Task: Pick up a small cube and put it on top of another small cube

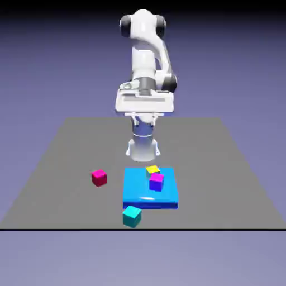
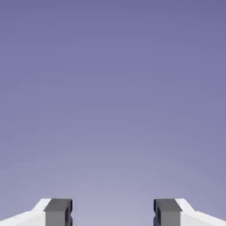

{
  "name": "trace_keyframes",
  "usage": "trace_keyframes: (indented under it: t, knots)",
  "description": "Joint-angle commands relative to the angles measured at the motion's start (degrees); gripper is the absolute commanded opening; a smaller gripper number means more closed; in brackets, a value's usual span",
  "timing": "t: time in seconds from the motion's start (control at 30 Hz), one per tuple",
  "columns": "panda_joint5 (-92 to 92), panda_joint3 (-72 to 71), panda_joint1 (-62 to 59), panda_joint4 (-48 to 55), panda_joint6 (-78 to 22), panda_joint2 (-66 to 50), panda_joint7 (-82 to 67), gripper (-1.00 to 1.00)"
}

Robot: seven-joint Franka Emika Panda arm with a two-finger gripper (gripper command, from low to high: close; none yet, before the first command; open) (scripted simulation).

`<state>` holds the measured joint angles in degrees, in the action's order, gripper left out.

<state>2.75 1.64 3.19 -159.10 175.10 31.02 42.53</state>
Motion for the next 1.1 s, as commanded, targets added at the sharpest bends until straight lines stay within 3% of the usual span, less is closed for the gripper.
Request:
trace_keyframes:
  t: [0.0,1.07]
  knots:
    - [2.1,1.9,1.4,0.5,-0.5,-1.5,0.5,0.00]
    - [62.4,68.3,35.6,-0.2,-38.1,-48.2,21.4,0.00]
